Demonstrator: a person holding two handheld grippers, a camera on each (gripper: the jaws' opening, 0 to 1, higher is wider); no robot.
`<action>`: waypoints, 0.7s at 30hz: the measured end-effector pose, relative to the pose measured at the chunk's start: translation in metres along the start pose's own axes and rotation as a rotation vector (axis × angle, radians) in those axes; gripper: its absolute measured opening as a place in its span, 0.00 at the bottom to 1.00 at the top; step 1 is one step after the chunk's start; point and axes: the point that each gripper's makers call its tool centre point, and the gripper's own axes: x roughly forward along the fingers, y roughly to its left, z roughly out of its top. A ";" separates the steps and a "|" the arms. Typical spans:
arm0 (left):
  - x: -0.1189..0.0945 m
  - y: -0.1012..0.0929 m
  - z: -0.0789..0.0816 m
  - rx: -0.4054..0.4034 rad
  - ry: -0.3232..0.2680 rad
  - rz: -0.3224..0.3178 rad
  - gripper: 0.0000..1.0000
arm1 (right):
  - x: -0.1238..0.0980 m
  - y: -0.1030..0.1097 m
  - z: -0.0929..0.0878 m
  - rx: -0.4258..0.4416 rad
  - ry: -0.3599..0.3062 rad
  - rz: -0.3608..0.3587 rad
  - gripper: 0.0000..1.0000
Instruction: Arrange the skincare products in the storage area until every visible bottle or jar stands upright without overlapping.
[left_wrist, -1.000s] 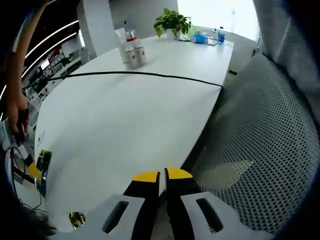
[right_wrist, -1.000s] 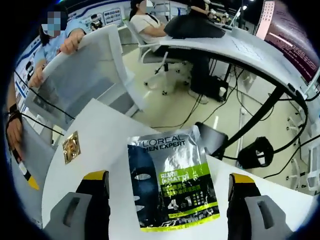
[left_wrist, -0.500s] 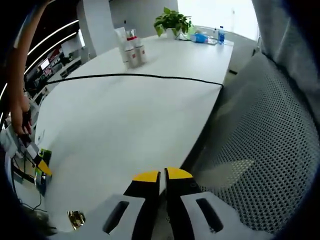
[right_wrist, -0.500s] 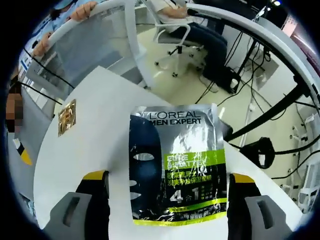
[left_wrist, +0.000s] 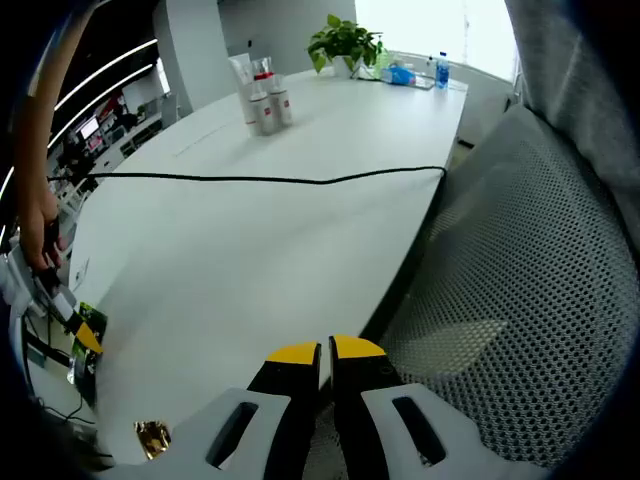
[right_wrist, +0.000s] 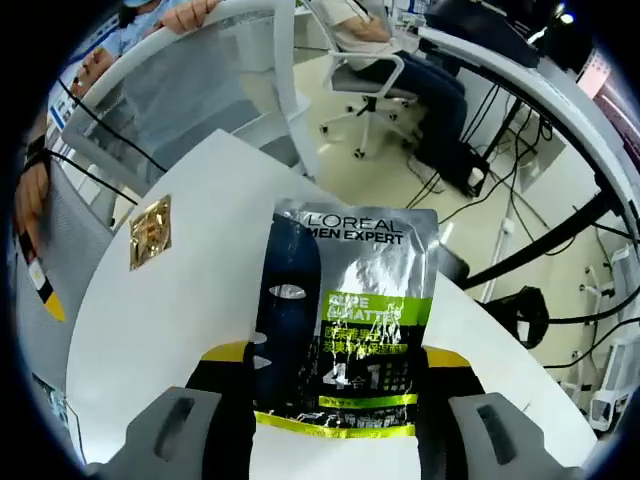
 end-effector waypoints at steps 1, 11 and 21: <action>0.000 0.000 0.000 -0.001 0.001 -0.001 0.00 | 0.000 0.002 0.000 -0.002 0.000 -0.001 0.57; -0.001 0.000 -0.002 0.002 0.007 0.002 0.00 | -0.004 0.014 0.001 0.103 0.002 -0.079 0.07; 0.000 0.000 -0.005 -0.002 0.024 -0.006 0.00 | -0.026 0.059 0.016 0.282 -0.170 -0.214 0.00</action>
